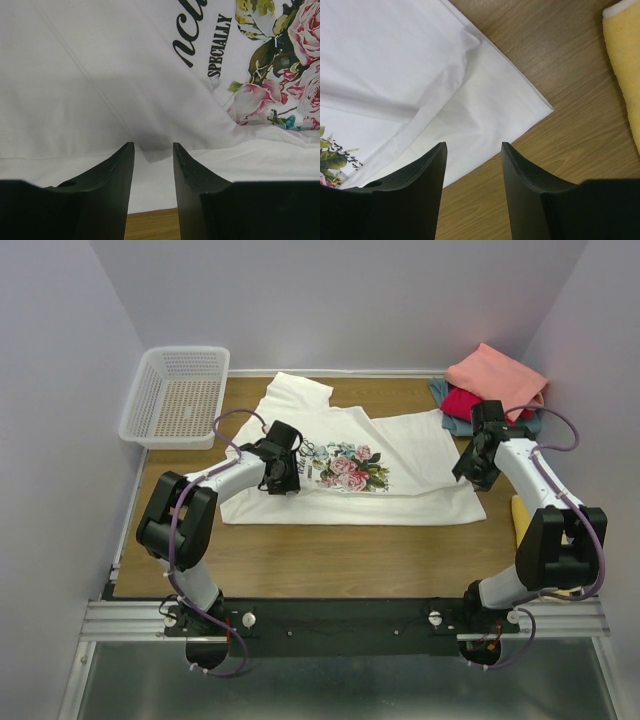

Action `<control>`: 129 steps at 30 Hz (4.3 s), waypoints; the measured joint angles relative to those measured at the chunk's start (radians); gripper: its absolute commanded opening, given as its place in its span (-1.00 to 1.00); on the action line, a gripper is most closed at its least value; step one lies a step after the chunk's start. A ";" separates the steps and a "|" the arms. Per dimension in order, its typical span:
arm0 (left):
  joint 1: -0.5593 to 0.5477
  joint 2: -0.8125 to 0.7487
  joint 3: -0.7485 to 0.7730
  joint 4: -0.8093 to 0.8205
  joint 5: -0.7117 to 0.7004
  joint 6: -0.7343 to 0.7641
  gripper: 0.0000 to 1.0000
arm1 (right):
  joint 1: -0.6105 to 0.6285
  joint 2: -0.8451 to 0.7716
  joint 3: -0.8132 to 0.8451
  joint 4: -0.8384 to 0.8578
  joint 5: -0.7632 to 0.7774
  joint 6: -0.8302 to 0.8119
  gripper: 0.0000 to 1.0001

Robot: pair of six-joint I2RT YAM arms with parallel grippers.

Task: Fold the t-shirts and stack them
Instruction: Fold the tshirt

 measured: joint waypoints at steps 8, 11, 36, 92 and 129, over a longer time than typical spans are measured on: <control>-0.005 0.035 0.003 0.000 -0.003 0.003 -0.39 | 0.000 0.000 -0.012 0.000 0.000 0.000 0.11; -0.006 0.042 0.004 0.001 -0.008 0.007 -0.75 | 0.000 0.000 -0.013 -0.001 0.000 0.001 0.11; -0.013 0.188 0.418 -0.079 -0.071 0.119 -0.47 | 0.000 -0.013 -0.035 -0.002 -0.003 0.003 0.10; 0.048 -0.182 -0.253 -0.049 -0.146 -0.016 -0.07 | 0.000 0.126 -0.230 0.171 -0.177 -0.055 0.12; 0.075 -0.403 -0.280 -0.441 -0.143 -0.163 -0.14 | 0.000 0.196 -0.149 0.079 -0.183 -0.059 0.10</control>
